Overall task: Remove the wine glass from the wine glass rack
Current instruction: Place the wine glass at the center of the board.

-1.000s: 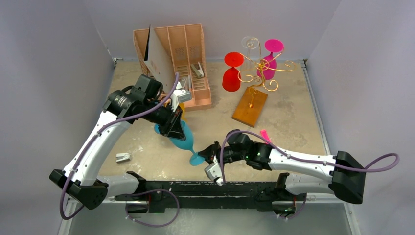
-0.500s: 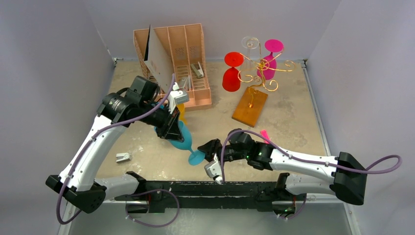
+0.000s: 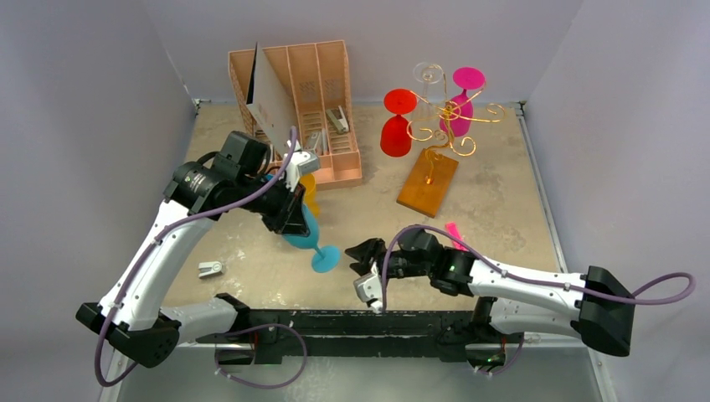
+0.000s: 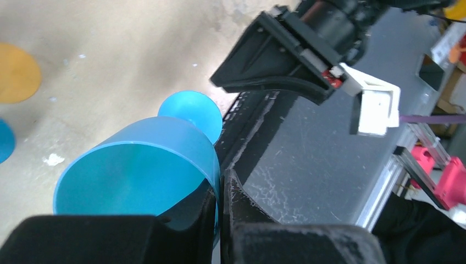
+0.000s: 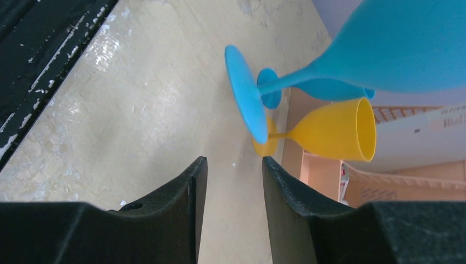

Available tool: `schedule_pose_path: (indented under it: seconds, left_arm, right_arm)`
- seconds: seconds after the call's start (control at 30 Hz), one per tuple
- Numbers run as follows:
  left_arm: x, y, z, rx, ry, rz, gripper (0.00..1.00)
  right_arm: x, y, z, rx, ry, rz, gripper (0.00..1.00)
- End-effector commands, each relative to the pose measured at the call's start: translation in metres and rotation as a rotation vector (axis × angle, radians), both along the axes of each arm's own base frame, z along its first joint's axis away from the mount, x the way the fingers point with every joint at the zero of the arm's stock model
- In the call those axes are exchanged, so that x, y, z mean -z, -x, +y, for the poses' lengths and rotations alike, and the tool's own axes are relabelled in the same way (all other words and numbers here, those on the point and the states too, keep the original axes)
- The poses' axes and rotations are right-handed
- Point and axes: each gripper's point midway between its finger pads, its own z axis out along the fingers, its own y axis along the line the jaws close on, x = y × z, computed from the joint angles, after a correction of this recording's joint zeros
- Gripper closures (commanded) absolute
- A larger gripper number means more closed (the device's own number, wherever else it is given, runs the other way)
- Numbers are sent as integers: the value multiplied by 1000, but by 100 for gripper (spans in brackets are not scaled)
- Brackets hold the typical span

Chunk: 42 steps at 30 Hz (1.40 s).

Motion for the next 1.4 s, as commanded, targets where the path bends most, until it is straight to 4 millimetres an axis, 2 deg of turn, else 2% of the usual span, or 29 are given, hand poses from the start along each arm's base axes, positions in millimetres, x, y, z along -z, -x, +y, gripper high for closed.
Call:
schedule_pose_path:
  seconds: [0.0,0.13,0.27,0.4,0.5,0.6,0.7,0.8,0.9,1.07,1.17,1.37]
  left_arm:
    - [10,-23,16,-164,-108,-57,100]
    - [25,-36,24,-267,-182,-23,100]
    - [44,-47,22,-371,-212,51,100]
    - [63,-56,29,-462,-273,76,100]
    - [65,-61,31,-508,-282,71,100]
    - [65,-68,32,-551,-277,29,100]
    - [68,-77,44,-658,-311,-1,100]
    - [60,-78,27,-627,-218,9,100]
    - [51,-76,-5,-522,-106,27,100]
    - [49,-71,-50,-361,-96,-3,100]
    - [53,-83,-59,-336,-169,-67,100]
    - [72,-123,-74,-322,-319,-202,100]
  right_arm:
    - [-16,-16,-6,159,-82,74,55]
    - [-21,-28,-11,311,-119,211,53]
    - [-28,-51,-26,598,-166,399,44]
    - [-31,-44,-37,727,-209,606,44]
    - [-30,-57,-59,949,-314,724,39]
    - [-26,-55,-76,1094,-337,843,35]
    - [-28,-56,-99,1307,-418,976,22]
    - [-25,-53,-120,1484,-444,1049,14]
    - [-27,-52,-131,1563,-430,1055,12]
    - [-25,-51,-152,1699,-441,1194,10]
    - [-21,-50,-153,1696,-473,1335,10]
    - [-14,-55,-175,1754,-598,1400,10]
